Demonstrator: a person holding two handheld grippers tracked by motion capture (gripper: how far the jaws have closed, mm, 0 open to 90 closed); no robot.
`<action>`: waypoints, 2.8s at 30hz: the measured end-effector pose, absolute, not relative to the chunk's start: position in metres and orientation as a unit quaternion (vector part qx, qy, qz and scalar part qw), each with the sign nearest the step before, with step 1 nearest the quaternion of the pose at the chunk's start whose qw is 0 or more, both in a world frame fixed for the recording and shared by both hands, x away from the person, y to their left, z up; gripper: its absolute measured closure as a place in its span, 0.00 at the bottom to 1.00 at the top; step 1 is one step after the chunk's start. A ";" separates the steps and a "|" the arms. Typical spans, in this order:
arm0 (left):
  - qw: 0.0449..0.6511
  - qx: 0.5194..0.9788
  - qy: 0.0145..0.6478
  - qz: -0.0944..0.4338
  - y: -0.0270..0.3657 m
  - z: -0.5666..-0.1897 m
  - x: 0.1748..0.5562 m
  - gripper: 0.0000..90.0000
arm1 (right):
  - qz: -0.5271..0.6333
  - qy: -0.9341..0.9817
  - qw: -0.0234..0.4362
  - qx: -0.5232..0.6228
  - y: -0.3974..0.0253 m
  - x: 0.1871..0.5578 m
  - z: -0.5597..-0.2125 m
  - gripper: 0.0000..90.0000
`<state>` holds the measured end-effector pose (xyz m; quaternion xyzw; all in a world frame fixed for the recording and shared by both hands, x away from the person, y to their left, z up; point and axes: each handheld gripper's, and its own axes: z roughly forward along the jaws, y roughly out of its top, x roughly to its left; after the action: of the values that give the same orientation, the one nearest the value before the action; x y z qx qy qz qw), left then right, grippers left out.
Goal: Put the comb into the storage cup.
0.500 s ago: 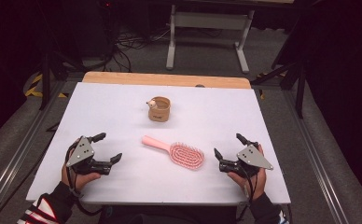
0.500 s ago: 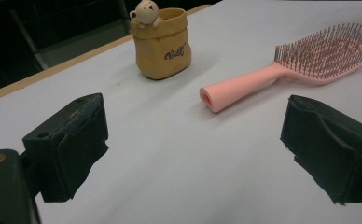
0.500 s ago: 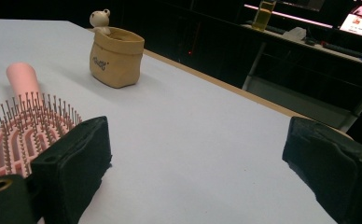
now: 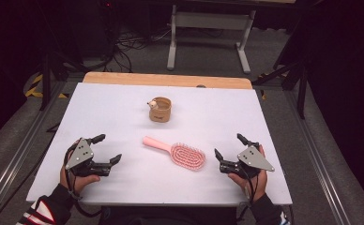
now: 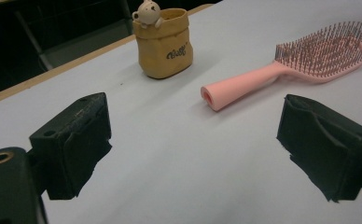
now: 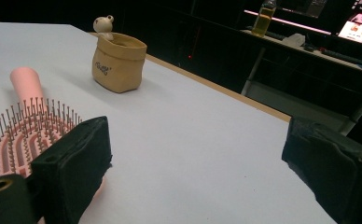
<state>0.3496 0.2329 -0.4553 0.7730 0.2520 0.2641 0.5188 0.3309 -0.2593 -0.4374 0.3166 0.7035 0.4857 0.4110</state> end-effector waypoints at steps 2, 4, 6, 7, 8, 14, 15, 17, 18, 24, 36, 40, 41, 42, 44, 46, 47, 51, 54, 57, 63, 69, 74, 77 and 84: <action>0.517 0.774 0.252 0.263 0.231 -0.456 0.351 0.13 | 0.485 0.704 0.412 0.317 -0.260 0.331 -0.438 0.09; 0.517 0.774 0.252 0.263 0.231 -0.456 0.351 0.15 | 0.486 0.704 0.409 0.318 -0.260 0.332 -0.438 0.09; 0.513 0.777 0.254 0.262 0.229 -0.456 0.352 0.18 | 0.486 0.703 0.410 0.319 -0.261 0.332 -0.438 0.09; 0.509 0.779 0.254 0.263 0.229 -0.456 0.352 0.20 | 0.486 0.703 0.410 0.318 -0.261 0.332 -0.438 0.09; 0.508 0.780 0.255 0.262 0.228 -0.456 0.353 0.23 | 0.485 0.704 0.410 0.318 -0.261 0.332 -0.438 0.09; 0.502 0.785 0.256 0.257 0.219 -0.451 0.361 0.43 | 0.484 0.705 0.408 0.319 -0.259 0.333 -0.439 0.09; 0.501 0.787 0.255 0.255 0.217 -0.449 0.363 0.47 | 0.483 0.705 0.409 0.319 -0.259 0.333 -0.439 0.09; 0.498 0.791 0.255 0.249 0.212 -0.445 0.370 0.58 | 0.483 0.706 0.408 0.320 -0.259 0.333 -0.439 0.09; 0.498 0.791 0.255 0.249 0.212 -0.445 0.370 0.60 | 0.483 0.706 0.408 0.320 -0.259 0.333 -0.439 0.09; 0.480 0.805 0.262 0.231 0.192 -0.439 0.392 0.85 | 0.478 0.710 0.404 0.322 -0.257 0.335 -0.441 0.09; 0.446 0.841 0.242 0.189 0.128 -0.439 0.434 1.00 | 0.476 0.712 0.401 0.326 -0.259 0.336 -0.442 0.09; 0.424 0.854 0.240 0.182 0.111 -0.446 0.443 1.00 | 0.474 0.713 0.401 0.326 -0.260 0.337 -0.443 0.09; 0.419 0.857 0.241 0.181 0.108 -0.448 0.445 1.00 | 0.474 0.713 0.400 0.326 -0.260 0.337 -0.443 0.09; 0.419 0.857 0.241 0.181 0.108 -0.448 0.445 1.00 | 0.474 0.713 0.399 0.327 -0.260 0.337 -0.443 0.09; 0.408 0.861 0.245 0.179 0.102 -0.452 0.449 1.00 | 0.473 0.715 0.398 0.326 -0.260 0.337 -0.444 0.09; 0.392 0.868 0.249 0.176 0.098 -0.458 0.454 1.00 | 0.473 0.716 0.398 0.326 -0.260 0.337 -0.444 0.09; 0.387 0.870 0.250 0.175 0.097 -0.460 0.456 1.00 | 0.472 0.717 0.397 0.325 -0.260 0.337 -0.444 0.10; 0.366 0.880 0.251 0.169 0.095 -0.465 0.459 1.00 | 0.470 0.719 0.396 0.325 -0.259 0.338 -0.445 0.10; 0.363 0.882 0.251 0.164 0.096 -0.465 0.460 1.00 | 0.469 0.721 0.395 0.323 -0.258 0.338 -0.445 0.10; 0.357 0.885 0.249 0.164 0.096 -0.464 0.460 1.00 | 0.467 0.723 0.394 0.322 -0.258 0.338 -0.445 0.10; 0.343 0.893 0.249 0.153 0.098 -0.462 0.460 1.00 | 0.466 0.724 0.393 0.323 -0.259 0.339 -0.446 0.10; 0.332 0.899 0.244 0.152 0.100 -0.461 0.456 1.00 | 0.465 0.726 0.392 0.321 -0.259 0.339 -0.446 0.10; 0.305 0.912 0.228 0.154 0.104 -0.458 0.447 1.00 | 0.466 0.726 0.392 0.321 -0.259 0.338 -0.446 0.10; 0.295 0.916 0.223 0.154 0.107 -0.457 0.439 1.00 | 0.466 0.726 0.391 0.322 -0.259 0.338 -0.446 0.10; 0.283 0.923 0.213 0.151 0.114 -0.455 0.421 1.00 | 0.466 0.724 0.391 0.324 -0.259 0.338 -0.446 0.10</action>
<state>0.4209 0.1137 -0.4553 0.9228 0.2131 0.1515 0.2831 0.3383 -0.2595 -0.4457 0.3245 0.7242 0.4659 0.3913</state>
